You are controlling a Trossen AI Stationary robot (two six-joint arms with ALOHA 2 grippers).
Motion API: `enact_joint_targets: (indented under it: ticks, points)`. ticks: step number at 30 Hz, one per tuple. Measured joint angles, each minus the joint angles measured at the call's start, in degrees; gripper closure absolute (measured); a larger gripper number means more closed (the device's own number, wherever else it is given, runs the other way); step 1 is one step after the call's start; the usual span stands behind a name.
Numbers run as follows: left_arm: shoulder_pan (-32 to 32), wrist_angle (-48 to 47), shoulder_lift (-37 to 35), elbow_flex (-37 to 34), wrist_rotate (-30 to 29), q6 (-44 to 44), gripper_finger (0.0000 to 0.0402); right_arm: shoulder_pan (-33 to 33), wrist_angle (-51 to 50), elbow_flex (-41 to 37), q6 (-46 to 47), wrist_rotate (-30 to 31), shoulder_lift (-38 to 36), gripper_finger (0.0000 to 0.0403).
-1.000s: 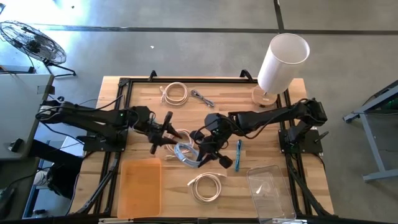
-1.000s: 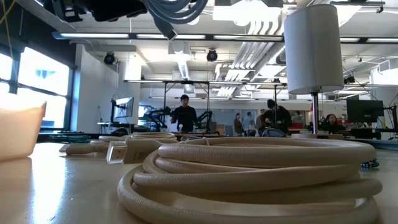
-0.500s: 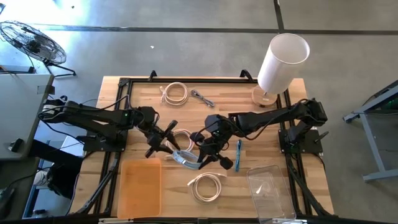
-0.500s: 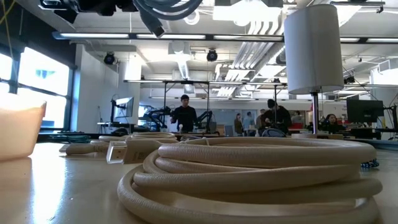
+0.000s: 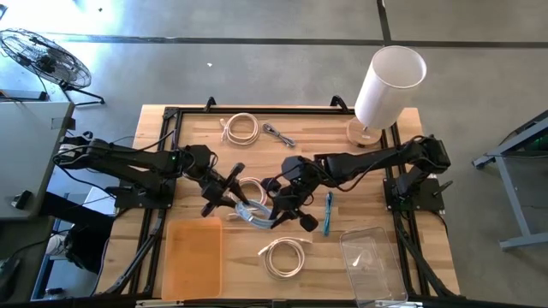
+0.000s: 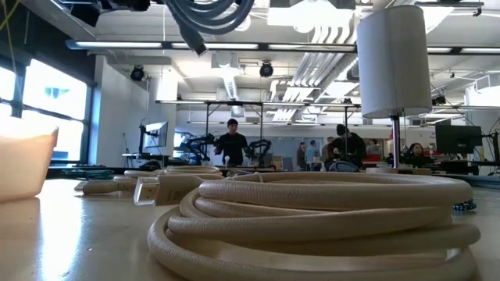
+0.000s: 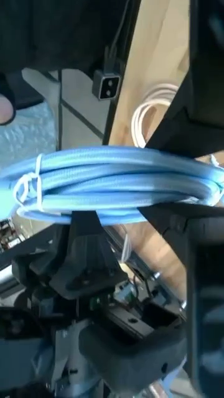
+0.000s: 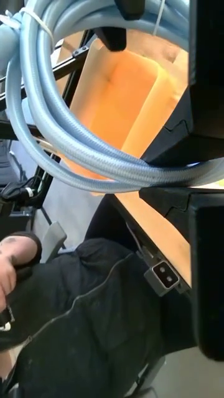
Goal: Pick & Place USB Port
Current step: Put the light blue HDMI cable into the orange bin
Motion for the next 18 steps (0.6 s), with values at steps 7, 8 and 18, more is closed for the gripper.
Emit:
enact_joint_targets:
  ticks: [7,8,18]
  points:
    - [-0.04,-0.36,-0.04,0.00,-2.60,-0.20,0.0341,0.12,-0.11,-0.09,0.56,3.19,0.00,0.0340]
    - [-0.04,-0.58,-0.04,0.00,-2.77,-0.22,0.0341,0.13,-0.13,-0.09,1.31,4.09,0.00,0.0329]
    - [0.02,-4.47,-1.03,-0.02,-6.64,-2.65,0.0341,0.27,-1.75,-0.16,3.04,16.23,0.00,0.0239]
